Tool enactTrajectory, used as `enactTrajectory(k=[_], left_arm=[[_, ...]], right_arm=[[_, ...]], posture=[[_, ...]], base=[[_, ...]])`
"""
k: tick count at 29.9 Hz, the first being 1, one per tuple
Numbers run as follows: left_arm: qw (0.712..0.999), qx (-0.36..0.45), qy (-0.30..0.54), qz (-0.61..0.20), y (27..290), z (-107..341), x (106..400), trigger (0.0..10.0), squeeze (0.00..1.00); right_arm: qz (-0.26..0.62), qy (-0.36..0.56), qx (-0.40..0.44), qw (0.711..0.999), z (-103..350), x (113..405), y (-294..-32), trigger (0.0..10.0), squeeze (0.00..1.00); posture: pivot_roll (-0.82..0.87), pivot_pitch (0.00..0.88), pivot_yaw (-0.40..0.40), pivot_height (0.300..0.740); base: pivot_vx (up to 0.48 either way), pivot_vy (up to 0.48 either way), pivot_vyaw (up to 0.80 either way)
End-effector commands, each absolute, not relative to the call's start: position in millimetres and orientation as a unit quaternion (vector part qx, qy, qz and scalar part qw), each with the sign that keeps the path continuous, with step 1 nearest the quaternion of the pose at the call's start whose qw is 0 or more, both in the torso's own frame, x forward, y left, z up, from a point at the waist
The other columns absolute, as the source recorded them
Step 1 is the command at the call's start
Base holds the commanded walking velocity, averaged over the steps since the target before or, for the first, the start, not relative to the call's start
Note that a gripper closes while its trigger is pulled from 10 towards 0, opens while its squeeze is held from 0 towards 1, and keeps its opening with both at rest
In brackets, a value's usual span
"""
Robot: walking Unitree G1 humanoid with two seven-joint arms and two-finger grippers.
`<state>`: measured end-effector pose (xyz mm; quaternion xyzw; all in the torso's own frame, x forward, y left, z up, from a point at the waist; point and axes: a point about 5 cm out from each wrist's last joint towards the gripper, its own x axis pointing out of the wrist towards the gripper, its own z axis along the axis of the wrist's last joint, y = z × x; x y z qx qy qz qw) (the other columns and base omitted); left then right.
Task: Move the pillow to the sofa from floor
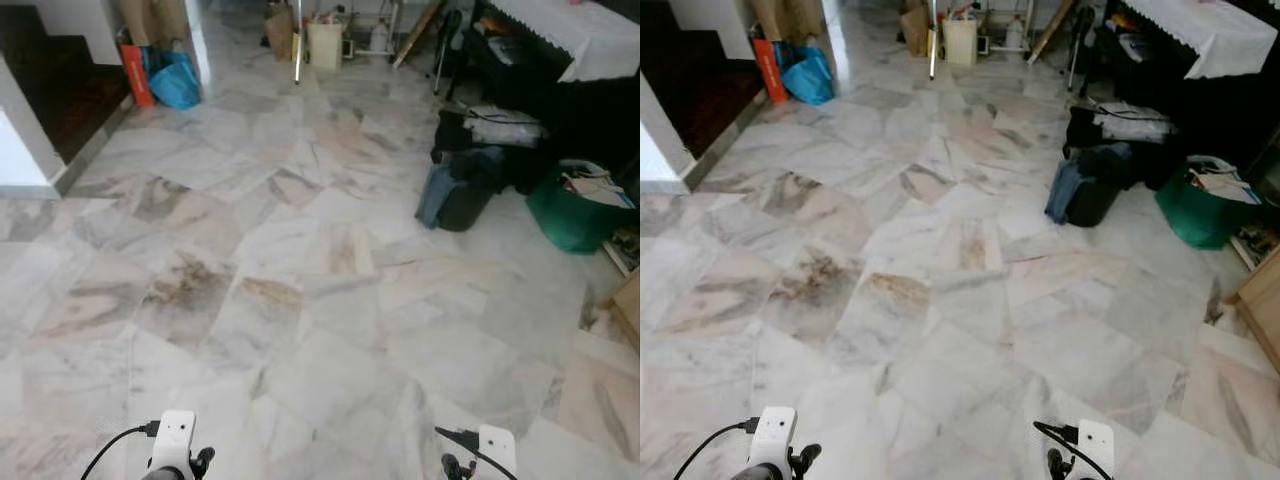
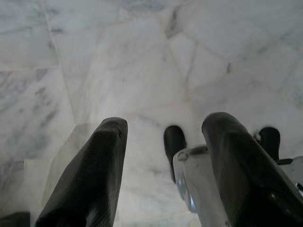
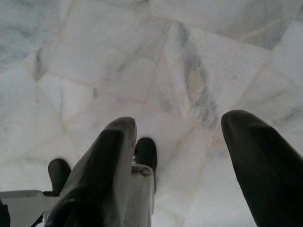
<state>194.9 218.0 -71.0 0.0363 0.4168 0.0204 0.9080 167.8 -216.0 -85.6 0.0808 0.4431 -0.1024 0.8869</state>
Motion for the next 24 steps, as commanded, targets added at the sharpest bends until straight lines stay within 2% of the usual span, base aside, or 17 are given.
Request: enactTrajectory(k=[1,18,24], left_arm=[[0.901,0.029,0.433,0.024,218.7,-75.4,187.0,10.0,0.0],[0.9,0.028,0.435,0.024,217.1,-75.6,187.8,10.0,0.0],[0.902,0.027,0.43,0.017,208.7,-73.7,195.2,10.0,0.0]], right_arm=[[-0.103,0.451,0.085,0.883,-87.2,165.5,-214.2,10.0,0.0],[-0.104,0.455,0.087,0.88,-89.1,160.4,-215.3,10.0,0.0],[-0.103,0.453,0.087,0.881,-88.2,163.8,-213.0,10.0,0.0]], posture=[[0.08,0.0,-0.025,0.74],[0.08,0.0,-0.024,0.74],[0.08,0.0,-0.023,0.74]], base=[[-0.289,0.0,0.0],[-0.291,0.0,0.0],[-0.295,0.0,0.0]])
